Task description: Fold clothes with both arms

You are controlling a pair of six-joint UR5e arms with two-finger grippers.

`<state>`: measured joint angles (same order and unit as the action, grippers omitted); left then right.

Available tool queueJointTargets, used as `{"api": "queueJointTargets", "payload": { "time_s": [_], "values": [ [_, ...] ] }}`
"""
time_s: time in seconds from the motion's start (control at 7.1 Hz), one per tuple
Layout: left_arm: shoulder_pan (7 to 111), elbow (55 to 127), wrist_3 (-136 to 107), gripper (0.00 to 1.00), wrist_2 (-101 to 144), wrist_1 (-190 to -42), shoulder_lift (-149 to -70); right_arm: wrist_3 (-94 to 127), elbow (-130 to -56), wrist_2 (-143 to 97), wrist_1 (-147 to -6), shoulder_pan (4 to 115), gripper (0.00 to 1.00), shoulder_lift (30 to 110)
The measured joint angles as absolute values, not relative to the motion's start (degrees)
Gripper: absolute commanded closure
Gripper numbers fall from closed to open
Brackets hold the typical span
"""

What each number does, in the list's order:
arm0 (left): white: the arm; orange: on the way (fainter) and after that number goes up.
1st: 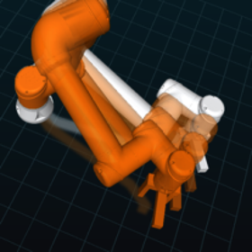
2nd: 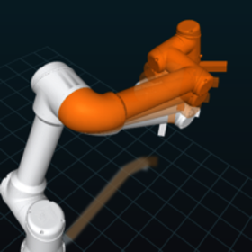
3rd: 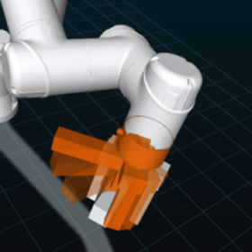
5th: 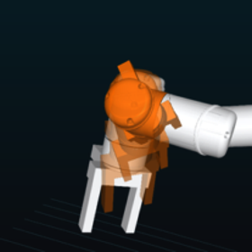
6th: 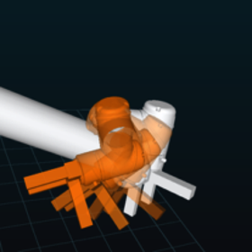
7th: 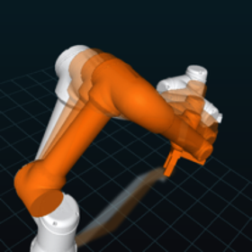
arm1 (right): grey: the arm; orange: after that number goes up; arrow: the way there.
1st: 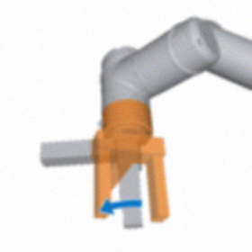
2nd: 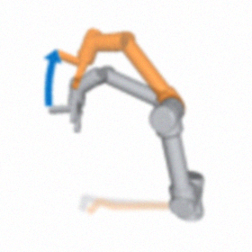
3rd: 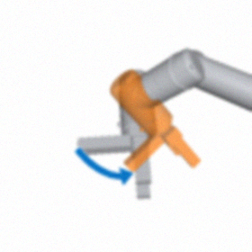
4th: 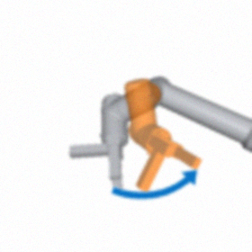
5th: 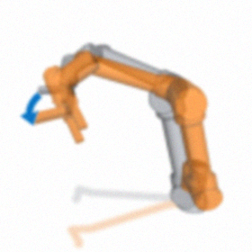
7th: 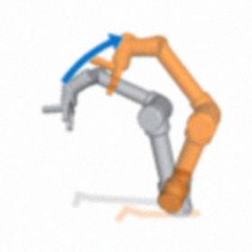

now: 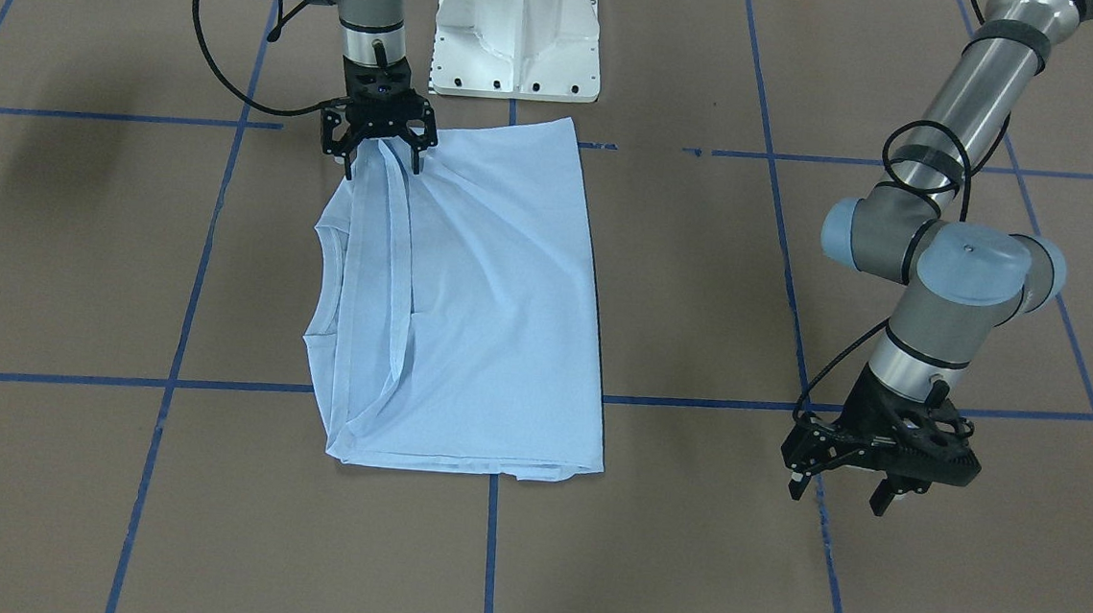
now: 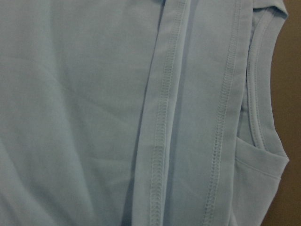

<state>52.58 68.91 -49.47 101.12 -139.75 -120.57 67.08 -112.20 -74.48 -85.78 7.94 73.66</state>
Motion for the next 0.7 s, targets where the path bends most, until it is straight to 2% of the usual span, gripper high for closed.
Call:
{"api": "queueJointTargets", "payload": {
  "time_s": [0.7],
  "values": [
    [52.4,69.4,-51.6,0.0,101.2,-139.8,-120.2,64.8,-113.5,-75.8,-87.7,8.6,0.0,74.6]
  ]
}}
